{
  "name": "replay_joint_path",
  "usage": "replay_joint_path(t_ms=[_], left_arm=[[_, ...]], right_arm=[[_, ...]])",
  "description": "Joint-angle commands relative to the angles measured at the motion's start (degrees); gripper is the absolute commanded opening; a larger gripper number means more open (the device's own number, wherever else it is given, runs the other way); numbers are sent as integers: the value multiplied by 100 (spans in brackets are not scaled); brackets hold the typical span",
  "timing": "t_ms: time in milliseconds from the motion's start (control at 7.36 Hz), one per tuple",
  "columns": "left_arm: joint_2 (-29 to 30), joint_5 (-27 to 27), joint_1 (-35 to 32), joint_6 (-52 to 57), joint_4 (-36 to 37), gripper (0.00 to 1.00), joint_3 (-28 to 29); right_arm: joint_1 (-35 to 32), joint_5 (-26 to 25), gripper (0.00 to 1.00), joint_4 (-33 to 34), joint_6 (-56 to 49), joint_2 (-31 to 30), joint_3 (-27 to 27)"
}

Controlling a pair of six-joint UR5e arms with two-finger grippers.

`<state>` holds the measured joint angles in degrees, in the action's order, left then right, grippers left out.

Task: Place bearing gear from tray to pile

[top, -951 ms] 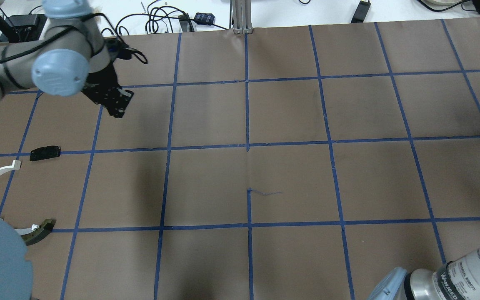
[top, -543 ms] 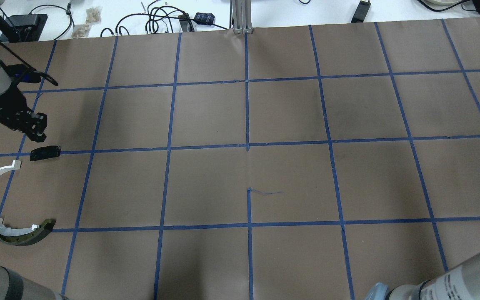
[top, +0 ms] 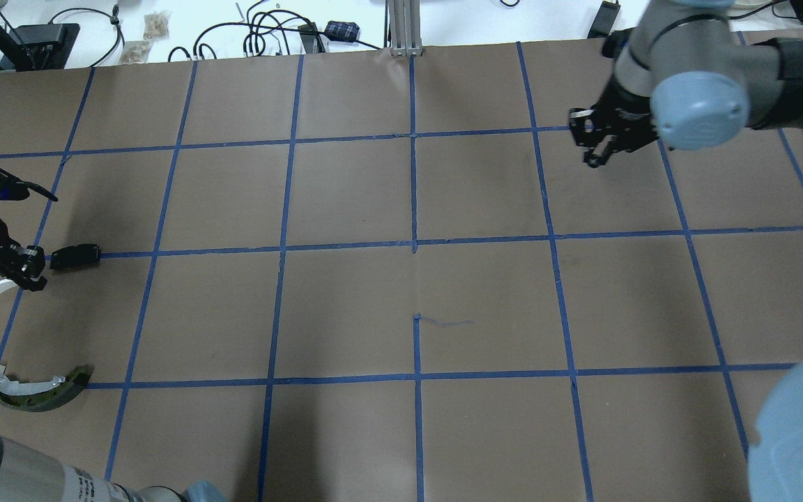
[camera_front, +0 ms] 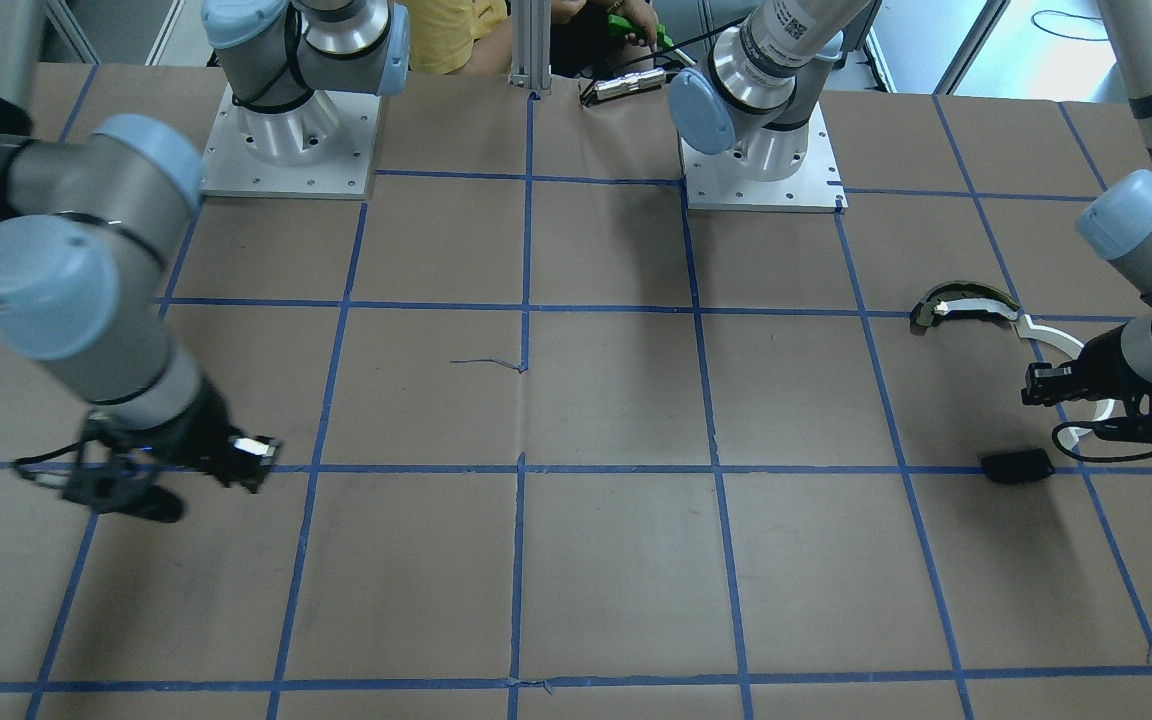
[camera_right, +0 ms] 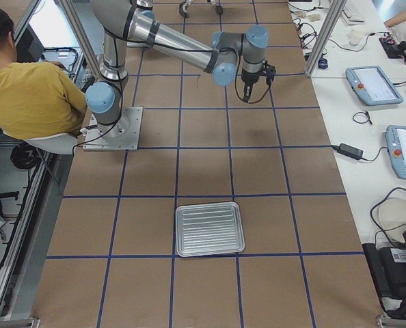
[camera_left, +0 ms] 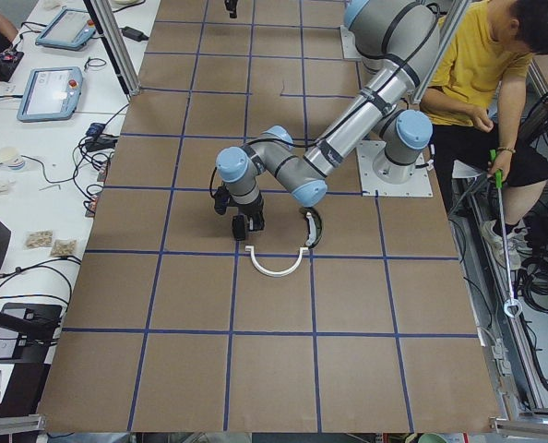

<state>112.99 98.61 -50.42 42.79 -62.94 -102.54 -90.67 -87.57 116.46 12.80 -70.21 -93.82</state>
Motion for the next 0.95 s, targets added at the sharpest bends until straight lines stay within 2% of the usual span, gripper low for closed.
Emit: replay_joint_path(t_ms=[0,136,272,407,543,815], left_arm=[[161,36,146,36,89,0,-38],[214,27,173,36,89,0,-29],[197,18,182,54,89,0,-29],[206,27,182,62,89,33,-29],[197,36,182,62,80,88,-29],[127,27,165,36,27,96,-29]], right_arm=[[-1816,451,3,497,1781,277,-40],[-2328,443,6,832,2205,540,-5],[-2585,469,6,852,2384,665,-49],[-2640,460,6,879,2533,753,-127],[-2640,452,21,888,2457,789,-241],[-2545,356,100,1516,2351,798,-488]])
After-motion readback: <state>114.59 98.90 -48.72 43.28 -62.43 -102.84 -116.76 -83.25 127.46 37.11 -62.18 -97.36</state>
